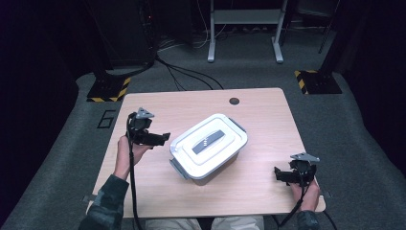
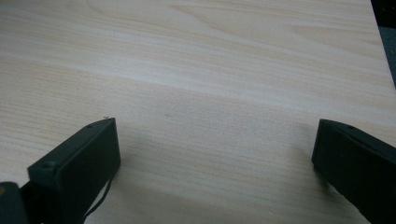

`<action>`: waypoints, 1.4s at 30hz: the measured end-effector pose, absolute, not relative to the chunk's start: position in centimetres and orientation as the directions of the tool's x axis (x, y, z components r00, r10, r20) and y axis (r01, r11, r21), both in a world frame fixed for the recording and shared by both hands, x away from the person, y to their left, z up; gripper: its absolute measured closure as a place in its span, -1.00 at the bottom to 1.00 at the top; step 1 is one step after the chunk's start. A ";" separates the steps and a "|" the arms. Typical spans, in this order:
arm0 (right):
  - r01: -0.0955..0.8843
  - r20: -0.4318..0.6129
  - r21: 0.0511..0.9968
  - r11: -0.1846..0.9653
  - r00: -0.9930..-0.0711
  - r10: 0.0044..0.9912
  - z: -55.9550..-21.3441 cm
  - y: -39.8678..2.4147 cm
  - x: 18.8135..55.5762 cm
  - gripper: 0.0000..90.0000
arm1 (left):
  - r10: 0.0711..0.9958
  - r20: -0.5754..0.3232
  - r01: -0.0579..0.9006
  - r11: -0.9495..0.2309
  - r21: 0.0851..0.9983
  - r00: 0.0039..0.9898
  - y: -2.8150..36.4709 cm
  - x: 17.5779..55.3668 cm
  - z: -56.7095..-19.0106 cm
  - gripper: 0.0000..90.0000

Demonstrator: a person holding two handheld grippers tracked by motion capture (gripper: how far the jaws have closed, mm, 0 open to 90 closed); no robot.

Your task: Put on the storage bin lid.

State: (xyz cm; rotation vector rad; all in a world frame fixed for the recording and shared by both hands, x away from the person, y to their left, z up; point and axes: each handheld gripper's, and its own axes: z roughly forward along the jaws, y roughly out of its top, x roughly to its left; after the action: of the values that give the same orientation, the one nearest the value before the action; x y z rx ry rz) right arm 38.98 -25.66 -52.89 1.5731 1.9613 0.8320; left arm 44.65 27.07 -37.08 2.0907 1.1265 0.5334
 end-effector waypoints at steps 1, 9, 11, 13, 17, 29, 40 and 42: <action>0.679 0.000 0.719 0.151 -0.217 0.976 -52.9 -25.7 39.0 -0.99 | 0.847 0.015 0.570 -0.371 0.733 0.532 27.7 44.6 -37.5 -0.81; 0.677 -0.002 0.720 0.153 -0.219 0.976 -52.9 -25.7 39.0 -0.99 | 0.884 -0.013 0.636 -0.326 0.699 0.467 30.7 44.0 -40.9 -0.84; 0.677 -0.002 0.720 0.154 -0.219 0.976 -52.9 -25.7 39.0 -1.00 | 0.894 -0.024 0.658 -0.310 0.687 0.447 31.6 43.8 -42.1 -0.85; 0.677 -0.002 0.720 0.154 -0.219 0.976 -52.9 -25.7 39.0 -1.00 | 0.902 -0.035 0.671 -0.293 0.681 0.430 32.0 43.6 -42.9 -0.85; 0.677 -0.002 0.720 0.154 -0.220 0.976 -52.9 -25.7 39.0 -1.00 | 0.910 -0.060 0.701 -0.271 0.659 0.409 33.2 43.2 -45.4 -0.87; 0.677 -0.002 0.720 0.155 -0.221 0.975 -52.9 -25.7 39.0 -1.00 | 0.934 -0.093 0.749 -0.215 0.627 0.346 34.9 42.4 -49.8 -0.91; 0.677 -0.002 0.719 0.155 -0.221 0.975 -52.9 -25.7 39.0 -0.99 | 0.957 -0.061 0.736 -0.178 0.653 0.285 36.3 41.0 -52.1 -0.91; 0.677 -0.002 0.720 0.155 -0.221 0.975 -52.9 -25.7 39.0 -1.00 | 0.958 -0.038 0.724 -0.187 0.663 0.283 36.5 40.8 -52.3 -0.93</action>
State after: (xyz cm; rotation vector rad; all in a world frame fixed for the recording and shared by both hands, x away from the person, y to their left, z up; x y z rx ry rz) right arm 39.04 -25.68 -52.91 1.5677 1.9639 0.8321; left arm 40.84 36.47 -52.28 1.9814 1.5034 0.5276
